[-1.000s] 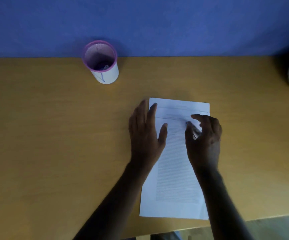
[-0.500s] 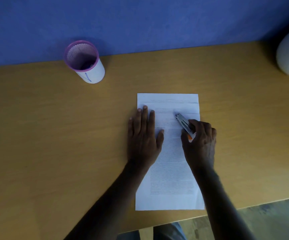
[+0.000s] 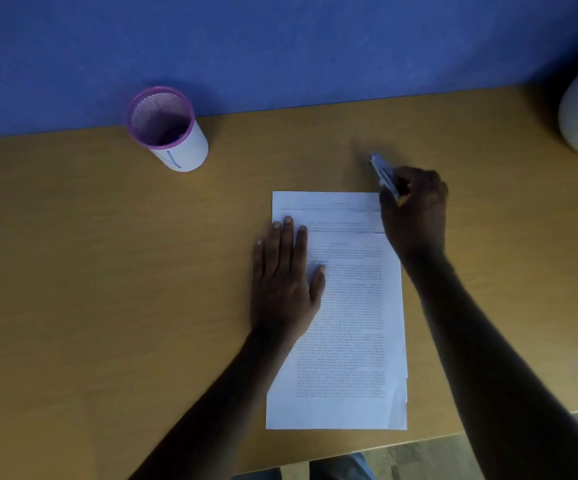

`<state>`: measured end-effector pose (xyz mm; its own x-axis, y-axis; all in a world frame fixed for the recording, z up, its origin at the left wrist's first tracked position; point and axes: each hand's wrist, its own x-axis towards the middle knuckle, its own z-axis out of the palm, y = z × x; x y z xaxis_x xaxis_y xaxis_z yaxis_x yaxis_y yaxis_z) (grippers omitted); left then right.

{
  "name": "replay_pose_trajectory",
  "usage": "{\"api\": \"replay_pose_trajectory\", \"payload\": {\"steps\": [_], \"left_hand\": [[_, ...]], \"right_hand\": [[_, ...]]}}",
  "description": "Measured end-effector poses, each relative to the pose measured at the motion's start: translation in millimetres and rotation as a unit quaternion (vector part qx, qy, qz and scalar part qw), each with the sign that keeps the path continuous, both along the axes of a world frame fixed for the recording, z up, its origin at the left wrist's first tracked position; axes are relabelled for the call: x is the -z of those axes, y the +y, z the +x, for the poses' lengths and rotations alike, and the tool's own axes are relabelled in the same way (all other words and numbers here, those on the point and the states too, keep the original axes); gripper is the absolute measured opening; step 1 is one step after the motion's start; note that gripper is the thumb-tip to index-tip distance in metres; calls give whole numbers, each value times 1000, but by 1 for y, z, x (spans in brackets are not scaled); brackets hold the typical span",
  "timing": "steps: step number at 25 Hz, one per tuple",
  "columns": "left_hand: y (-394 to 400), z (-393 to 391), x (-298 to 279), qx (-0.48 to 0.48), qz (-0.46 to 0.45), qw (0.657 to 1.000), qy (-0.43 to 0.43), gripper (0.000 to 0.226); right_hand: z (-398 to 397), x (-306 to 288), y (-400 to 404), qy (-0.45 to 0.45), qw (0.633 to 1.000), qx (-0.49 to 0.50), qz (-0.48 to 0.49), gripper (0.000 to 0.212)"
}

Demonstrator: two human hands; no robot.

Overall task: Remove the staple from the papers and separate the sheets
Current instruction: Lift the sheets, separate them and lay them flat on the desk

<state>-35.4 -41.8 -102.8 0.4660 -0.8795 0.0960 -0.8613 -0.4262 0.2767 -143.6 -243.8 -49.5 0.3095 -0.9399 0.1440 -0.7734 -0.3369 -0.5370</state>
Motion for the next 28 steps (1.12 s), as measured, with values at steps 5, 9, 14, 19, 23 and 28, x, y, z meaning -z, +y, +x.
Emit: {"api": "replay_pose_trajectory", "payload": {"steps": [5,9,14,19,23,28], "left_hand": [[1,0,2,-3,-5,1000,0,65],[1,0,3,-2,-9,1000,-6,65],[1,1,4,-3,-3,1000,-7,66],[2,1,4,-1,6,1000,-7,66],[1,1,4,0,18,1000,-6,67],[1,2,1,0,25,1000,-4,67]], "right_hand": [[23,4,-48,2,999,38,14,35],[31,11,-66,15,999,26,21,39],[36,18,-71,15,999,48,20,40],[29,13,-58,-12,999,39,29,56],[-1,7,11,-97,990,91,56,57],[-32,-1,111,-40,981,147,121,62]]}}
